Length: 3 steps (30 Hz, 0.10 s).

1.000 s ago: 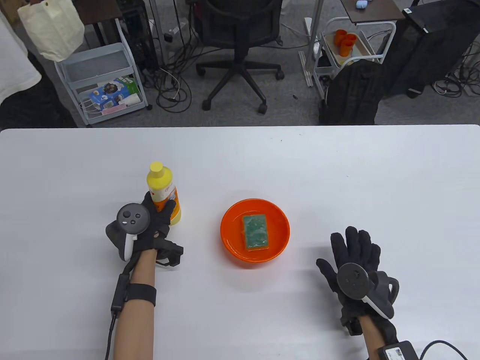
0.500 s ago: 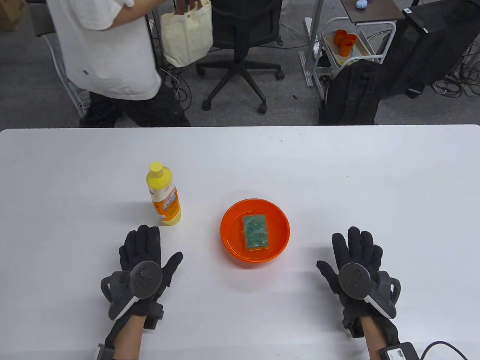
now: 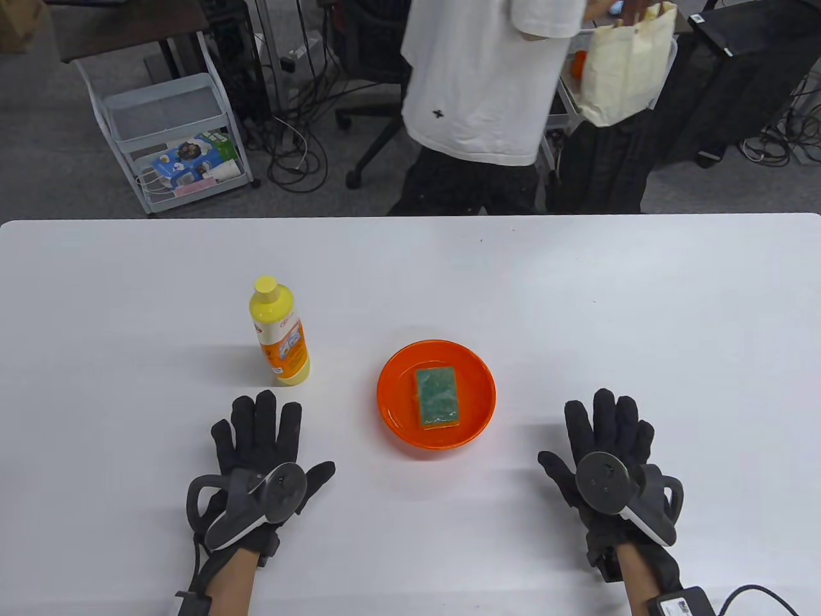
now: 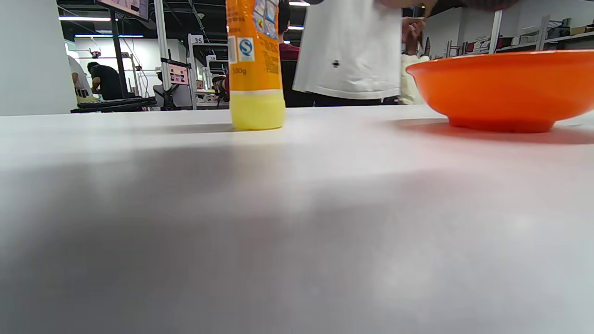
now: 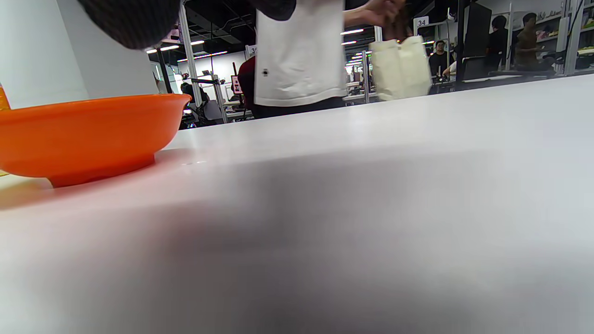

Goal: Squeeze dish soap on sponge and spread

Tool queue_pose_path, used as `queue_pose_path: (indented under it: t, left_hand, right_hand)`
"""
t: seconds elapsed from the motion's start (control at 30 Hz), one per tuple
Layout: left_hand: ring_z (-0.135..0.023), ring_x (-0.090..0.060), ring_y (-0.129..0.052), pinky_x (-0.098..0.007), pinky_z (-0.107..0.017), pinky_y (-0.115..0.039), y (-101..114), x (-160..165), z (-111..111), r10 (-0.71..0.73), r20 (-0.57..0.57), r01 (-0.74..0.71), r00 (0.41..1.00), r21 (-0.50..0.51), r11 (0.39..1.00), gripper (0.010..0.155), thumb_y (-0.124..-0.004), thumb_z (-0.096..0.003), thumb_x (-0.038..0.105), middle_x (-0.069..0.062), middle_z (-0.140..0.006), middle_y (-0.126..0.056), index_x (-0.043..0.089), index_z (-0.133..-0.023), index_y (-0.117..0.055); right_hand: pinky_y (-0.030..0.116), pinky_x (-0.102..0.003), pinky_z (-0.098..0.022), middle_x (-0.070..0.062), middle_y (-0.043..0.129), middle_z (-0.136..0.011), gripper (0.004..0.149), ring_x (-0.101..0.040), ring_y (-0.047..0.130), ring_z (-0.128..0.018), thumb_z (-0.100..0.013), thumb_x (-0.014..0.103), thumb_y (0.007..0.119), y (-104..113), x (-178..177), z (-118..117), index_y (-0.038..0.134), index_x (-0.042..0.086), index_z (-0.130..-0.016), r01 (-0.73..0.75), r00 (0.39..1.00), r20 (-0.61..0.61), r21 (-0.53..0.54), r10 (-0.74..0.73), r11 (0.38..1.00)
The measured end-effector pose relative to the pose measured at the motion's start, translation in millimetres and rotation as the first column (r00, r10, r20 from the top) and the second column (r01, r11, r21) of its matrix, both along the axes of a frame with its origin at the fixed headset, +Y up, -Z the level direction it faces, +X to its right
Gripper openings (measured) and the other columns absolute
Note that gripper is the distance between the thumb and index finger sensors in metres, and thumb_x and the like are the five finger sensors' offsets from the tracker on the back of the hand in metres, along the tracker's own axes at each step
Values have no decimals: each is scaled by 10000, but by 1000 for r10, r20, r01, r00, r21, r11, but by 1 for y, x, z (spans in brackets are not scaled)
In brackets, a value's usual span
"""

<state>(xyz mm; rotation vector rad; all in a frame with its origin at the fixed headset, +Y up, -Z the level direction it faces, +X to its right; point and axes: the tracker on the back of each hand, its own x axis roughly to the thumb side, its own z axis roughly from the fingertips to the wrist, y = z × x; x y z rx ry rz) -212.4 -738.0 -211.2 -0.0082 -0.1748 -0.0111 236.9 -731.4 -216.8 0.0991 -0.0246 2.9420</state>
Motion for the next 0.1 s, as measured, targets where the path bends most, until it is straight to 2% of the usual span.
queue_pose_path:
  t: [0.1]
  left_hand:
    - [-1129,-563,-217,-746,-740,-289,1,1,1,4,3,-4,1000,9,1000,979,-541,-499,770,-275,-1268,-230,146,-1205,-273]
  right_hand:
    - [167,-721,-763,-277,105,-1232,840,-566,62,-1086,-584,633,580,-3,0,-1,280,153,-1207,0,1000,2,-18,0,1000]
